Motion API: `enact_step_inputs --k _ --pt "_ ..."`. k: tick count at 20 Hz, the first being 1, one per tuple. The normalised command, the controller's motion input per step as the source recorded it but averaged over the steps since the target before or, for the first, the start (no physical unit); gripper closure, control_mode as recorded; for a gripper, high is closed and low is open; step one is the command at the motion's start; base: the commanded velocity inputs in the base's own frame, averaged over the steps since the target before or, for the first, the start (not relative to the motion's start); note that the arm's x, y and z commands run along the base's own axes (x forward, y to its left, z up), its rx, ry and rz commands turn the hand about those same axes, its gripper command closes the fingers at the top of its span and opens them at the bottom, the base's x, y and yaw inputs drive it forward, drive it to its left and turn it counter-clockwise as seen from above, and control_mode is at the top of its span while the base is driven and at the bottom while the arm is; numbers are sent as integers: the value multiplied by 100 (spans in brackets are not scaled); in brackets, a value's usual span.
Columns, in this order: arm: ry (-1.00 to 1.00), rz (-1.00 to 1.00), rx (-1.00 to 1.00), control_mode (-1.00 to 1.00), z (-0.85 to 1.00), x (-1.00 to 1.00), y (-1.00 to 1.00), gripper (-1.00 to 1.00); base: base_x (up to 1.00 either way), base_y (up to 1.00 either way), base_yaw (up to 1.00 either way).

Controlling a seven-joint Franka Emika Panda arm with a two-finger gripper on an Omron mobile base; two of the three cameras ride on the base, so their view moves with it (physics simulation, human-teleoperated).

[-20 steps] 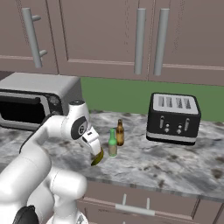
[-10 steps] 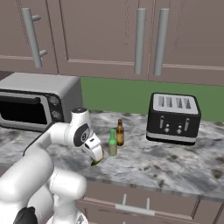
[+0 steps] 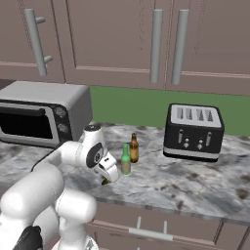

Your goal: Place the beers on the top shelf of the fridge to keep them out of children's reach, and place the banana on lower shelves for easy access.

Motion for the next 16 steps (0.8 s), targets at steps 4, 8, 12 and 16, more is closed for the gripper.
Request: enact_step_inputs --k 4,8,12,16 --pt "0 12 0 -100 -11 19 0 -100 0 0 0" --pt "0 15 0 -100 -17 18 -2 -100 0 0 0" --pt "0 14 0 -100 -21 15 0 -100 0 0 0" --pt "0 12 0 -100 -23 11 -1 -100 0 0 0"
